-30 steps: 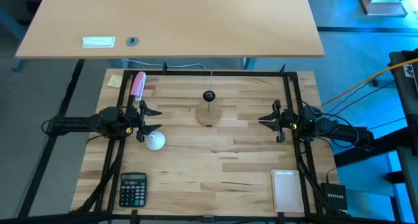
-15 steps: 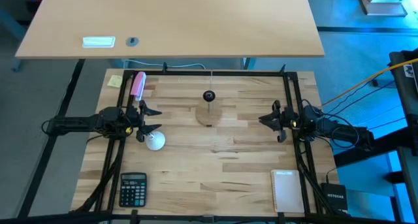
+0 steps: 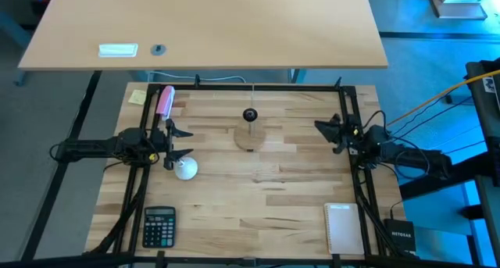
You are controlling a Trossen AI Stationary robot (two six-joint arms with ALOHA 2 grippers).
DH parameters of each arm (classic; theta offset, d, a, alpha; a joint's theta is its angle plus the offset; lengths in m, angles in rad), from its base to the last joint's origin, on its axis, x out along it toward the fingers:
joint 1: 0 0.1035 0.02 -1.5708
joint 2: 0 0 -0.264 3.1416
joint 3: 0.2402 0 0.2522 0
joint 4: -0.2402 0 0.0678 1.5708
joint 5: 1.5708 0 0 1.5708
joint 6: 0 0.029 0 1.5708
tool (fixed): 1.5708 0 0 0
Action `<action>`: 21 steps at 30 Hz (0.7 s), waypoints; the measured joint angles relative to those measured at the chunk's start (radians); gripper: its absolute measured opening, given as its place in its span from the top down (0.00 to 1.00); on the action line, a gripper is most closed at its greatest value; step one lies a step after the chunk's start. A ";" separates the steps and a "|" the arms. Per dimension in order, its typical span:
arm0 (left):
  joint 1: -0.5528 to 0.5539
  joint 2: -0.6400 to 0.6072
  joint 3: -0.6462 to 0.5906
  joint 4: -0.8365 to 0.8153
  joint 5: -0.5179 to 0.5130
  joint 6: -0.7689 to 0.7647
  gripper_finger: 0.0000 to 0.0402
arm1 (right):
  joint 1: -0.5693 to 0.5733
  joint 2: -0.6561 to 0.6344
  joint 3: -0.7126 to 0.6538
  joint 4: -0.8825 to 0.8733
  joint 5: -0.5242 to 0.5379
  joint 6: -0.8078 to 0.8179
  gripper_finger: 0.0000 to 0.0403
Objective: Screw lightbulb
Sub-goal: Insert the white lightbulb into the brown lamp
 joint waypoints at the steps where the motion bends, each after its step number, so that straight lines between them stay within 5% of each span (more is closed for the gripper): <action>1: 0.000 0.000 0.000 -0.002 0.000 -0.014 0.34 | 0.000 0.030 0.000 0.032 0.000 -0.006 0.84; 9: 0.000 0.000 0.000 -0.007 0.000 -0.242 0.34 | 0.000 0.422 0.141 0.174 -0.063 -0.128 0.84; 21: 0.000 0.000 0.000 -0.013 0.000 -0.293 0.34 | 0.001 1.068 0.638 0.116 -0.161 -0.340 0.84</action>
